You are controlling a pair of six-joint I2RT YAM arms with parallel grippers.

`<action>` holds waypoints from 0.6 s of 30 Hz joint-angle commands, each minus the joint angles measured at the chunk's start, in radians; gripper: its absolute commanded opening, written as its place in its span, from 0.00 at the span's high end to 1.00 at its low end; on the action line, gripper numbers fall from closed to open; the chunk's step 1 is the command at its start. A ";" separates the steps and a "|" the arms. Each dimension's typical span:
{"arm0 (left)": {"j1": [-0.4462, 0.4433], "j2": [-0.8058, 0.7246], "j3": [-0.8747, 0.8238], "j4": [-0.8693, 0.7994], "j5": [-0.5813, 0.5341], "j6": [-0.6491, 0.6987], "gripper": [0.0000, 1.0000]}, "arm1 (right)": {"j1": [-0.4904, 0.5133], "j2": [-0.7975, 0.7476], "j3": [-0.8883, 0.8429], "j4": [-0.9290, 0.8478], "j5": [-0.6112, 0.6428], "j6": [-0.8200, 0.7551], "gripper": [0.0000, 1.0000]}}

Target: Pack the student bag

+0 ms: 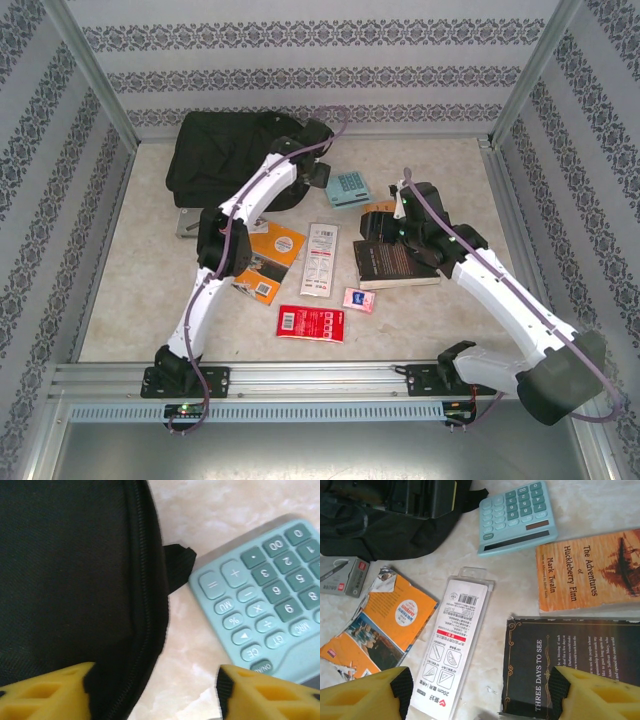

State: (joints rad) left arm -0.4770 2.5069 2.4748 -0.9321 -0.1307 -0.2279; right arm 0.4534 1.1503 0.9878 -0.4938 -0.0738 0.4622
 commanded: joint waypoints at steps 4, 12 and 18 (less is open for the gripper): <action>0.003 0.028 0.041 -0.026 -0.120 0.106 0.63 | -0.006 -0.025 -0.026 0.013 -0.034 -0.008 0.45; 0.003 -0.092 0.013 0.041 -0.116 0.198 1.00 | 0.003 -0.062 -0.040 0.021 -0.054 -0.009 0.62; 0.005 -0.231 -0.033 0.125 0.026 0.316 1.00 | 0.020 -0.115 -0.050 0.000 -0.048 -0.010 0.63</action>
State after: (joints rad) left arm -0.4717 2.4020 2.4355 -0.8955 -0.1585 0.0021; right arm 0.4576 1.0710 0.9524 -0.4828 -0.1139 0.4580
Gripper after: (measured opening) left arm 0.053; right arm 0.370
